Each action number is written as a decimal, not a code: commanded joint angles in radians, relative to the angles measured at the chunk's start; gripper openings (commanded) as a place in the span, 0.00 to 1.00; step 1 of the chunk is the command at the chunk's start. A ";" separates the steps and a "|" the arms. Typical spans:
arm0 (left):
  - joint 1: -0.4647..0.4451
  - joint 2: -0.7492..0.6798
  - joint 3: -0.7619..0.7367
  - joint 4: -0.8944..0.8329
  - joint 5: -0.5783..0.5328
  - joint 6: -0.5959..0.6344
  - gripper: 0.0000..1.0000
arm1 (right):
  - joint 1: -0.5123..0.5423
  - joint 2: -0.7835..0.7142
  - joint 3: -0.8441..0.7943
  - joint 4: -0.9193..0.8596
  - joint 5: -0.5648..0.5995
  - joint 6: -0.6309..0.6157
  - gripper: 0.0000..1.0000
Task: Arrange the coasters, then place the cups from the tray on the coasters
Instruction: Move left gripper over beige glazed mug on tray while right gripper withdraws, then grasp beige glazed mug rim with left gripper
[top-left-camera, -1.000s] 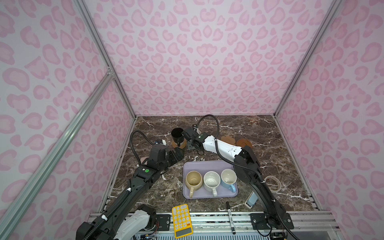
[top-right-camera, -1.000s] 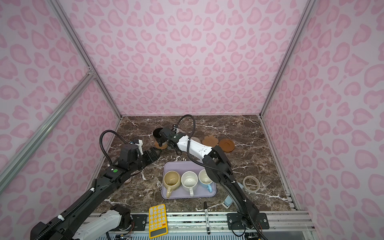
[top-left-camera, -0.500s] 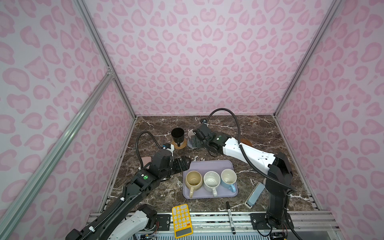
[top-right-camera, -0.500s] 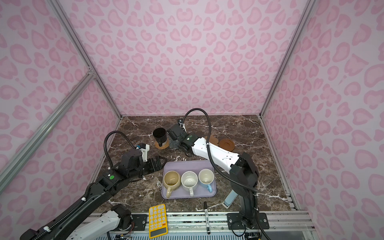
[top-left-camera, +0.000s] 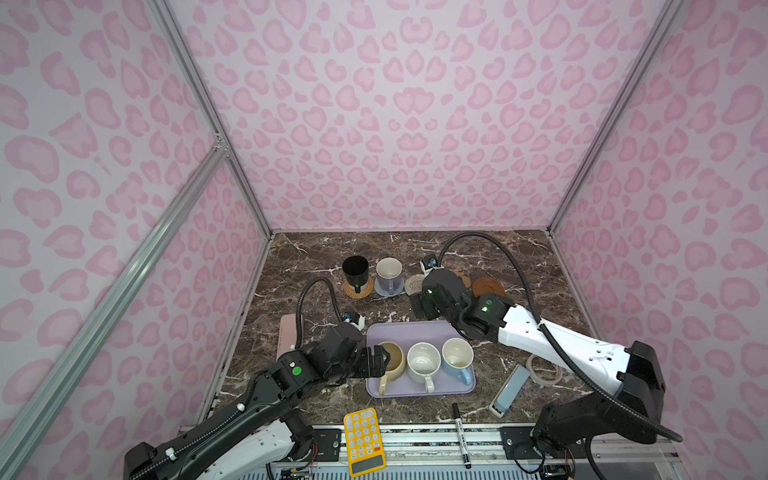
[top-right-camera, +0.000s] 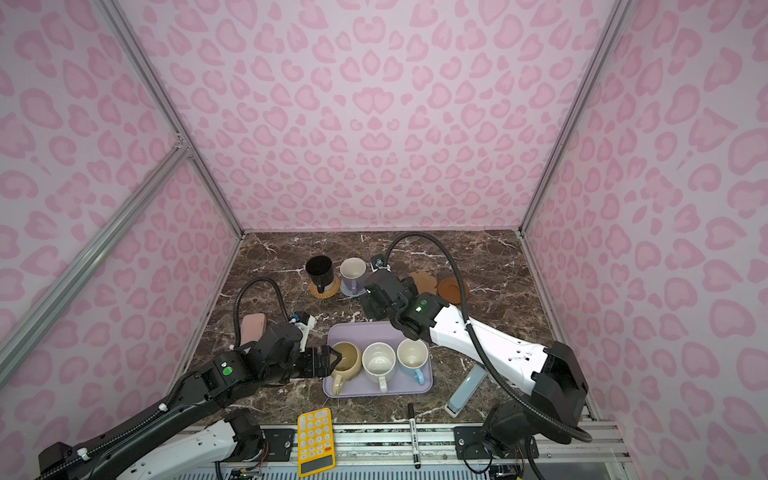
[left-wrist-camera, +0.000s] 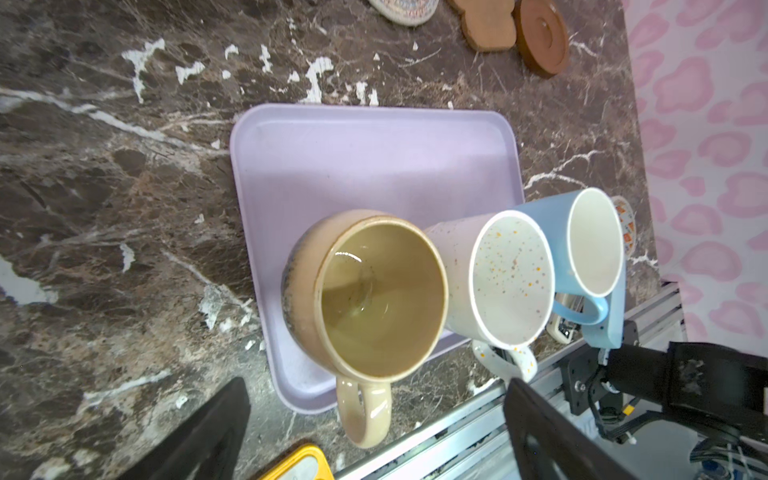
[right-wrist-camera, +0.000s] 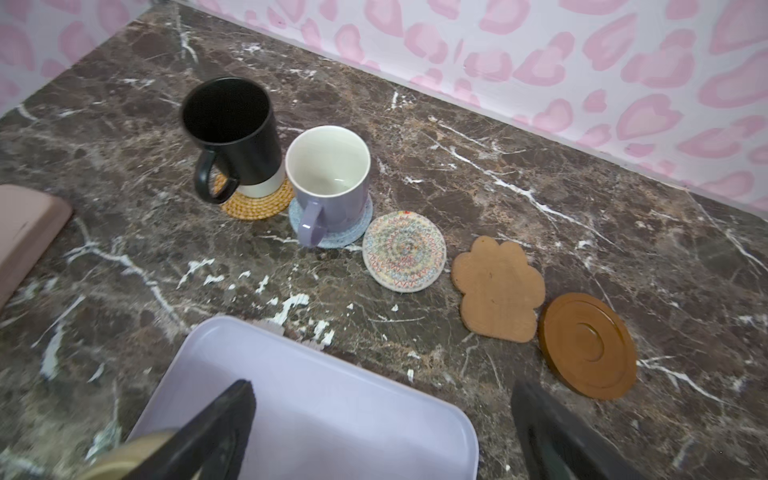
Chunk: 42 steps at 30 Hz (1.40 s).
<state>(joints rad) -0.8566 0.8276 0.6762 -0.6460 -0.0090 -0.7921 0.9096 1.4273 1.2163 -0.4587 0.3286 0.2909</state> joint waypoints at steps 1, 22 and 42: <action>-0.047 0.025 -0.018 -0.017 -0.051 -0.032 0.97 | 0.002 -0.073 -0.060 0.046 -0.208 -0.050 0.98; -0.256 0.258 -0.029 0.050 -0.217 -0.112 0.94 | 0.017 -0.331 -0.357 0.028 -0.307 -0.038 0.98; -0.313 0.388 -0.018 0.117 -0.234 -0.122 0.48 | 0.021 -0.323 -0.376 0.055 -0.316 -0.007 0.98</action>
<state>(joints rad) -1.1675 1.2079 0.6544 -0.5640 -0.2291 -0.9138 0.9287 1.1000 0.8463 -0.4164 0.0181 0.2707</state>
